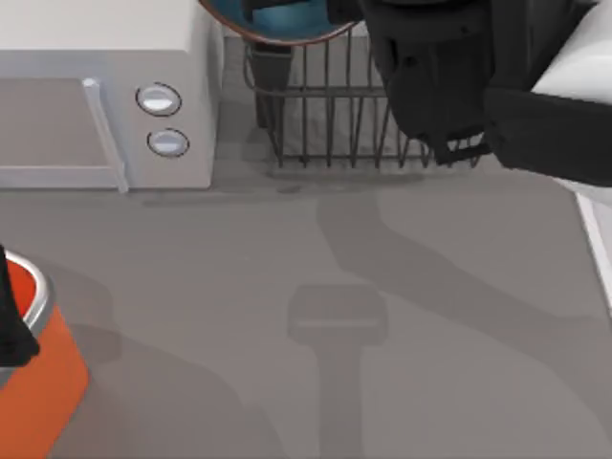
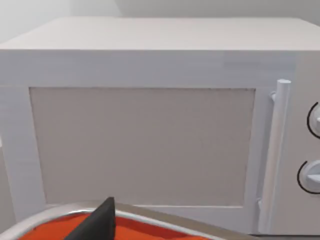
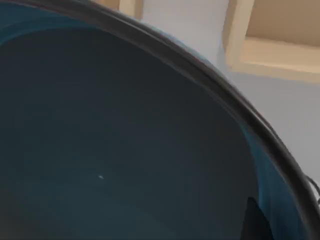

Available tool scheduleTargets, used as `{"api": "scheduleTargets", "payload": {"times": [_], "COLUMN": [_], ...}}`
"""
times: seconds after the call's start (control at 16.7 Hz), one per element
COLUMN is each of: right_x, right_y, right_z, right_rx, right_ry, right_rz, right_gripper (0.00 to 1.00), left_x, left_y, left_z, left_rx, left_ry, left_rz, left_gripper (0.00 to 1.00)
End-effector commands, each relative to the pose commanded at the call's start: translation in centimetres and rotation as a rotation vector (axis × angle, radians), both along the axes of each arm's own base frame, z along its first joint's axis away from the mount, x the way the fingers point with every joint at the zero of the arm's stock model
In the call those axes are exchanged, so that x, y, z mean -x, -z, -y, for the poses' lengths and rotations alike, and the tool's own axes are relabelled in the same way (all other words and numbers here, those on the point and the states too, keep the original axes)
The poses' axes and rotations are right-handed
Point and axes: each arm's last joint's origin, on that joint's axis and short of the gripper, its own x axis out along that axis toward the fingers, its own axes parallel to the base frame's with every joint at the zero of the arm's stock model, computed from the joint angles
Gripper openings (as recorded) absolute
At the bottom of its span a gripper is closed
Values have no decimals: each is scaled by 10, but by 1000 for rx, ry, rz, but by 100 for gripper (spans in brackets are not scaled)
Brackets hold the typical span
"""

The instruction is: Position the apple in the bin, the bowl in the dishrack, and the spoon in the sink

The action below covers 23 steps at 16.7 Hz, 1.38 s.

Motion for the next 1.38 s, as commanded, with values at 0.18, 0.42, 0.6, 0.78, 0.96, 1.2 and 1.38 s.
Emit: {"api": "scheduleTargets", "payload": {"times": [0.18, 0.42, 0.6, 0.78, 0.96, 1.2, 1.38], "right_x": [26, 35, 34, 22, -16, -89, -136], "right_y": [-27, -37, -37, -29, 3, 74, 126], "right_z": [10, 15, 15, 8, -9, -18, -3], "right_rx": [-89, -124, -126, -124, -121, -124, -129], "right_ry": [68, 92, 96, 94, 89, 87, 90], "right_rz": [128, 164, 164, 163, 160, 164, 171], "right_gripper": [0, 0, 0, 0, 0, 0, 0], "left_x": [0, 0, 0, 0, 0, 0, 0], "left_y": [0, 0, 0, 0, 0, 0, 0], "left_z": [0, 0, 0, 0, 0, 0, 0], "left_rx": [0, 0, 0, 0, 0, 0, 0], "left_ry": [0, 0, 0, 0, 0, 0, 0], "left_rz": [0, 0, 0, 0, 0, 0, 0], "left_gripper": [100, 100, 100, 100, 100, 100, 100]}}
